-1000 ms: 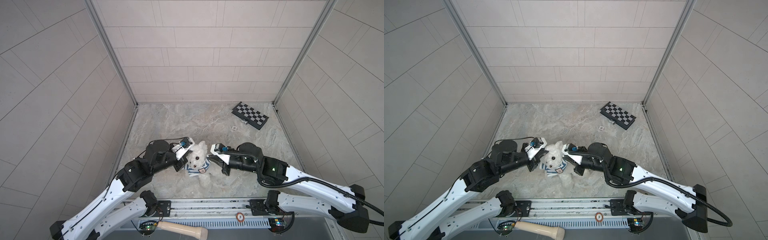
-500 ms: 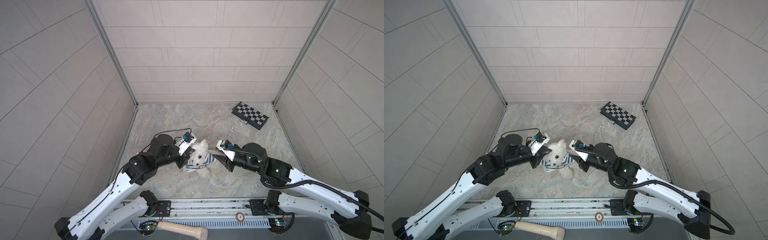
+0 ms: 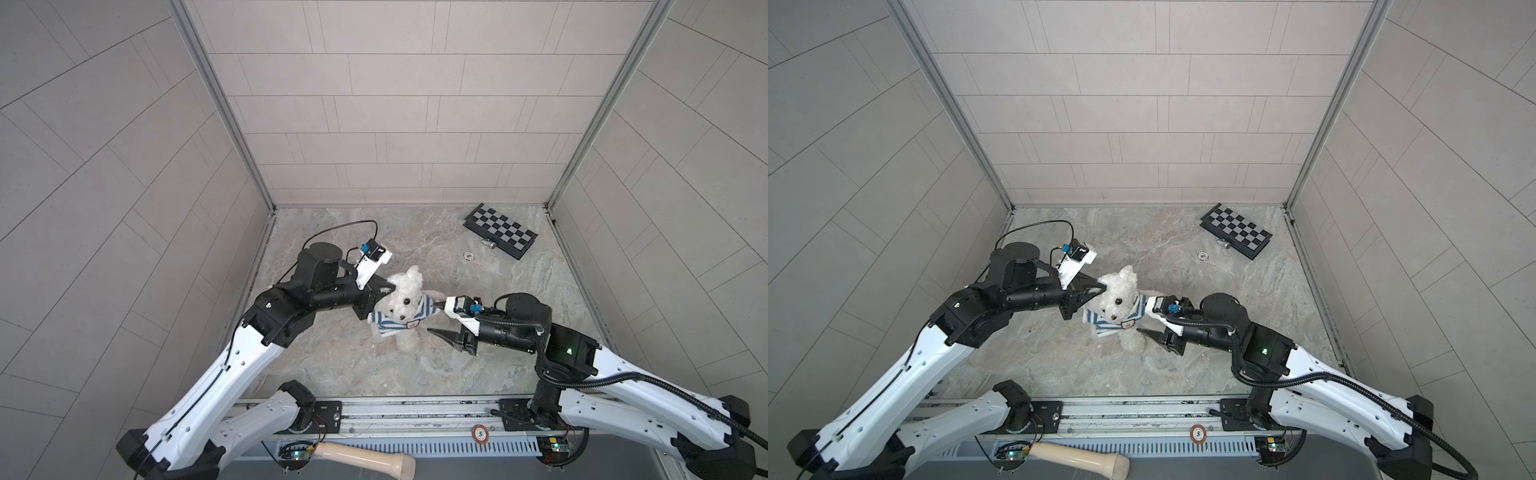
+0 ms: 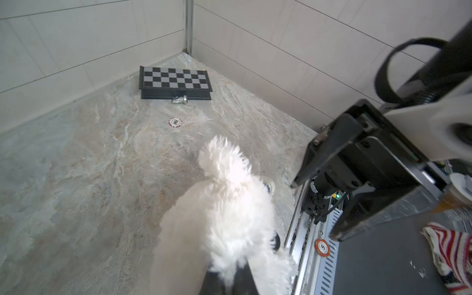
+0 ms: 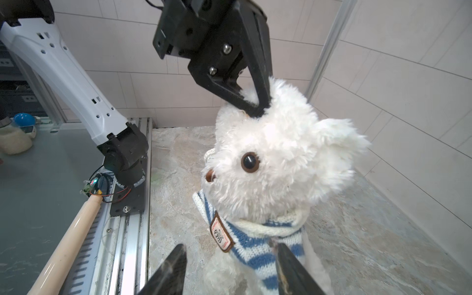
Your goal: Dress the teddy bear
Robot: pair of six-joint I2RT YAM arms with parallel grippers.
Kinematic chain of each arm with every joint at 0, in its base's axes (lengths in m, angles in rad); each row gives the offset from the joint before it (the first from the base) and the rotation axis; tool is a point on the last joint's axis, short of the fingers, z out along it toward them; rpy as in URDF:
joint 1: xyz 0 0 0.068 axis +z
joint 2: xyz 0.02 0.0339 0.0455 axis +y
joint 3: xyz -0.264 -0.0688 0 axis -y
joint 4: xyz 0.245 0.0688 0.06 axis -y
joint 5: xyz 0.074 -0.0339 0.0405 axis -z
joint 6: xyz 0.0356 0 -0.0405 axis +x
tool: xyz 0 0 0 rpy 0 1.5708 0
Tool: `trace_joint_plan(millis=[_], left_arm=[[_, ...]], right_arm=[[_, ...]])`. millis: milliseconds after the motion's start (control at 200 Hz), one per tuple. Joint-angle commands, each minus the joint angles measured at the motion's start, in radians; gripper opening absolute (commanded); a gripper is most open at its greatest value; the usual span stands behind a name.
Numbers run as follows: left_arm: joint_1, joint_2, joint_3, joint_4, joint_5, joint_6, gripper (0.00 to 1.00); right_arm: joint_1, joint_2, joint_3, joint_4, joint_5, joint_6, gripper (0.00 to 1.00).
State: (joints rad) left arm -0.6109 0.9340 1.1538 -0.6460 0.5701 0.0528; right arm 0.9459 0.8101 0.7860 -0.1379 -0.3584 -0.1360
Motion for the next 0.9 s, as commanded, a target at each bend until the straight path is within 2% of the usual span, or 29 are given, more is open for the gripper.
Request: trace_joint_plan(millis=[0, 110, 235, 310, 491, 641, 896], left_arm=[[-0.003, -0.022, 0.037, -0.076, 0.017, 0.136, 0.00], [-0.005, 0.017, 0.049, -0.124, -0.024, 0.217, 0.00], [-0.036, 0.023, 0.036, -0.089, -0.056, 0.249, 0.00], [-0.061, 0.019, 0.030, -0.069, -0.057, 0.269, 0.00], [-0.111, 0.020, 0.038, -0.069, -0.069, 0.314, 0.00], [-0.118, 0.016, 0.042, -0.073, -0.076, 0.324, 0.00], [-0.123, 0.007, 0.023, -0.037, -0.091, 0.311, 0.00]], right_arm=[[-0.022, 0.037, 0.138, -0.042, -0.110, -0.079, 0.57], [-0.022, 0.103, 0.263, -0.171, -0.100, -0.160, 0.57], [-0.028, 0.197, 0.348, -0.259, -0.122, -0.218, 0.57], [-0.032, 0.252, 0.381, -0.264, -0.123, -0.236, 0.57], [-0.080, 0.352, 0.436, -0.249, -0.208, -0.253, 0.54], [-0.102, 0.405, 0.464, -0.246, -0.250, -0.263, 0.49], [-0.102, 0.448, 0.464, -0.259, -0.269, -0.266, 0.33]])
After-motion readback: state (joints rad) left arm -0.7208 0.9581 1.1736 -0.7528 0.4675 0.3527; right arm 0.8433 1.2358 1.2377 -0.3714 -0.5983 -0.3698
